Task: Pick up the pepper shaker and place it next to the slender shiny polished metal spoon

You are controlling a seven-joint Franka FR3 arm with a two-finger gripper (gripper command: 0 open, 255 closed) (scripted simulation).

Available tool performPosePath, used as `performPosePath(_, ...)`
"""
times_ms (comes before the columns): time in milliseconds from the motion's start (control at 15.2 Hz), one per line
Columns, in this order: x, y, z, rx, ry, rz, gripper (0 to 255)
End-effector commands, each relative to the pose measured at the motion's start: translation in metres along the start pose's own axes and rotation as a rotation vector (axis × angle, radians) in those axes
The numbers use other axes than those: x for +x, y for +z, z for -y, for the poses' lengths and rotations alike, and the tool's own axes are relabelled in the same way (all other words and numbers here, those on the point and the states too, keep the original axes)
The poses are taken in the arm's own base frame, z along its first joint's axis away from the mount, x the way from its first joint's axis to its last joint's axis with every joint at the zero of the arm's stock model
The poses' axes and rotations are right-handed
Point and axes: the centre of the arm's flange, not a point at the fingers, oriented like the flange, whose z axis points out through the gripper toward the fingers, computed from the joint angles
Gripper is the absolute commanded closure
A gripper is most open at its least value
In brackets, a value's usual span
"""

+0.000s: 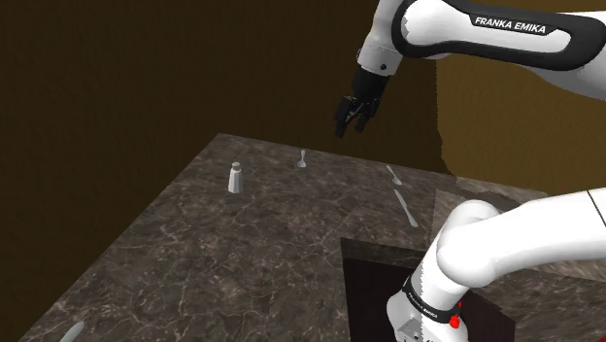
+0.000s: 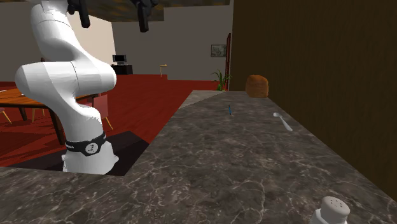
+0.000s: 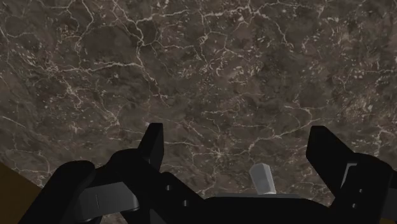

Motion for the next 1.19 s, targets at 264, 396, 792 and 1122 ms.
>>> performPosePath(264, 0.040, 0.029, 0.025, -0.017, 0.030, 0.013, 0)
performPosePath(396, 0.060, 0.045, 0.037, -0.025, 0.044, 0.019, 0)
performPosePath(792, 0.120, 0.091, 0.070, -0.051, 0.089, 0.039, 0)
performPosePath(1122, 0.171, 0.131, 0.095, -0.072, 0.126, 0.055, 0)
